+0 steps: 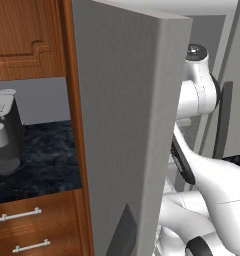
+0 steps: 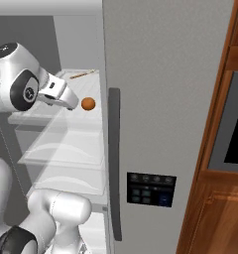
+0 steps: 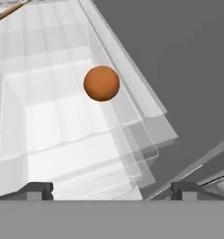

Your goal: Pick the banana and tangerine from the fridge and place them on the plate next to the blender to make a fruit smoothie.

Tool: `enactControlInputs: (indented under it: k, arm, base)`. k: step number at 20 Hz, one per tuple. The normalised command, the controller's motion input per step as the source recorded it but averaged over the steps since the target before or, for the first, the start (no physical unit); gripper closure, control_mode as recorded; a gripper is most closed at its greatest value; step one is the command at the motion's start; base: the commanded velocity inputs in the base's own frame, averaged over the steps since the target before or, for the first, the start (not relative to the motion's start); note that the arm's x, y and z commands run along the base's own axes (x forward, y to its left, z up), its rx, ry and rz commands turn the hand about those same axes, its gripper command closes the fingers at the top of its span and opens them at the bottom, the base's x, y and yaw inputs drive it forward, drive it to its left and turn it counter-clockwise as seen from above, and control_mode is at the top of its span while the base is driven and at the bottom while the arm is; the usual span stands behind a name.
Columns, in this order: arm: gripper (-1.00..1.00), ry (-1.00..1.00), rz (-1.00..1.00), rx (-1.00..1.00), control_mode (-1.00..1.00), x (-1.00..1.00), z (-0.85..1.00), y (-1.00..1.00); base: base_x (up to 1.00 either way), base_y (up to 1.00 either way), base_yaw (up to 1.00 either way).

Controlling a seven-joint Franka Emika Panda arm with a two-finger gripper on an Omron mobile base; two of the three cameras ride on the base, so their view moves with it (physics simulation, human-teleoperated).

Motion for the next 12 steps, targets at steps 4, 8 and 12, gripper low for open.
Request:
enactControlInputs:
  k: [4, 8, 12]
  arm:
    - [-1.00, 0.02, 0.00, 0.00, -1.00, 0.70, -0.17, 0.00]
    - [-1.00, 0.06, 0.00, 0.00, -1.00, 0.65, -0.21, -0.17]
    - [-1.00, 0.05, 0.00, 0.00, -1.00, 0.46, -0.18, -0.19]
  base:
    - [0.00, 0.00, 0.00]
    - [0.00, 0.00, 0.00]
    - [0.00, 0.00, 0.00]
